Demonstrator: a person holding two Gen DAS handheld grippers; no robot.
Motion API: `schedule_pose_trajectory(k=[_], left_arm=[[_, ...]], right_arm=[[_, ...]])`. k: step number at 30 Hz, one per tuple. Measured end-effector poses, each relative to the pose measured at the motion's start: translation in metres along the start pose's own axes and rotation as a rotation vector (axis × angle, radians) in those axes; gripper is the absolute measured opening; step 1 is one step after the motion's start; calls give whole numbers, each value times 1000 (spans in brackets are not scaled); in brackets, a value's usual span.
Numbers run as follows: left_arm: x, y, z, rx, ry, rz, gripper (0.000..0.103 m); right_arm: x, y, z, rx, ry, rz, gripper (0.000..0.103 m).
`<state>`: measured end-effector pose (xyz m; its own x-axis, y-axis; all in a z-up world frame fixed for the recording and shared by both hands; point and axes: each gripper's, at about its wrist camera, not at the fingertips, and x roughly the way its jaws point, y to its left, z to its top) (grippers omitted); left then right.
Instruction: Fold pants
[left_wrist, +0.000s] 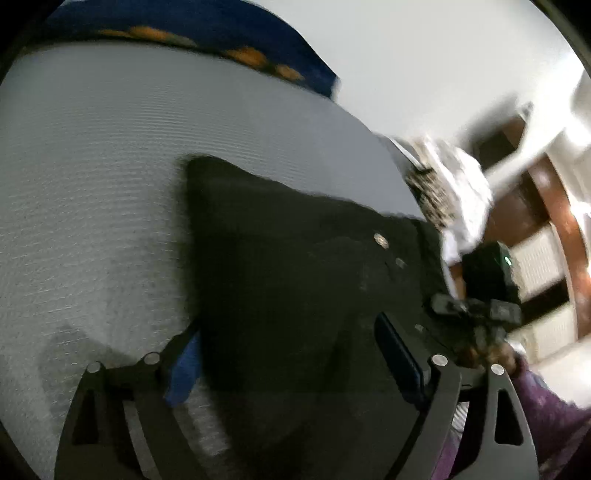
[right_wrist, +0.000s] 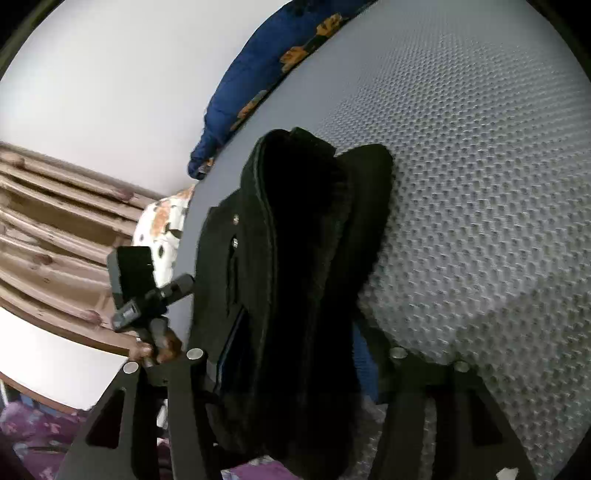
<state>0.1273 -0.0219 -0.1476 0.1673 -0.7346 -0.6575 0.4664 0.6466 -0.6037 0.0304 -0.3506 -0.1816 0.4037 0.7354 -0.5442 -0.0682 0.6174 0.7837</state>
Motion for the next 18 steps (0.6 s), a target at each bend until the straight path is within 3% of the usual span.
schedule_pose_trajectory(k=[2,3,4,5,6,11,18], left_arm=[[4,-6,2,22,3,-3,83],[4,-8,1,37,0,1,68],[2,-8,0,48,-7,37,40],[-1,-6,0,46,-22,70,33],[-10,-1,0,8,-57,45,27],[-24,-20,-13,70,-124,154,23],[-39,-24,-19,62,-158,175,22]], right_arm=[[9,8,-2,-37,20,-18,41],[12,10,-2,-47,23,-24,36],[12,10,-2,-45,12,-18,34],[9,9,-3,-41,2,-10,33],[8,10,-5,-41,-5,-5,31],[5,18,-12,-53,-30,17,29],[8,26,-18,-28,-60,39,29]])
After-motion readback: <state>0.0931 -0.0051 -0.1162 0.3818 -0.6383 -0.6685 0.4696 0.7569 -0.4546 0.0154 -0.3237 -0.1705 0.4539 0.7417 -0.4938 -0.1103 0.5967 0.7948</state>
